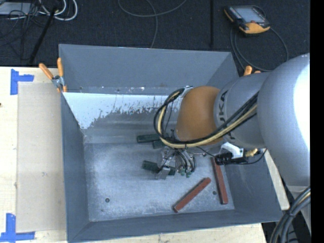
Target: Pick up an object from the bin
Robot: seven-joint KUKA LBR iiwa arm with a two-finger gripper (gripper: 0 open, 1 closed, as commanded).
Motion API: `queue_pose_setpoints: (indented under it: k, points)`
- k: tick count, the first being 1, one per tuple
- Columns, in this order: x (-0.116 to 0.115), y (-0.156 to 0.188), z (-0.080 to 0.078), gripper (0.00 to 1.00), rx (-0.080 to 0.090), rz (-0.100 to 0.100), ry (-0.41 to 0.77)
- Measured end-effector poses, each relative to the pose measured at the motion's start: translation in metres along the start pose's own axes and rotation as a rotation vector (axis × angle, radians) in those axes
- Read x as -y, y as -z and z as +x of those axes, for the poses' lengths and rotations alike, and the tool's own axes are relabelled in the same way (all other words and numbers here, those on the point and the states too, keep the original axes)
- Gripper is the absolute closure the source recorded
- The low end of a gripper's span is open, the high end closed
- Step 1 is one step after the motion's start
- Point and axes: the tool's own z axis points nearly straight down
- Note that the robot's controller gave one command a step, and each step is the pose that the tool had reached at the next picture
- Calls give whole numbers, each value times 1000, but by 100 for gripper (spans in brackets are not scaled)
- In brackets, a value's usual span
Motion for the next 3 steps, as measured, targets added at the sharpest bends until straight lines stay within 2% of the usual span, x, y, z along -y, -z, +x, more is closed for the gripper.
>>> queue_pose_setpoints:
  k: [1,2,3]
  points:
    - [-14,113,7,100,-1,1,12]
    - [-14,113,7,100,-1,2,12]
    - [-3,150,12,100,-4,2,-1]
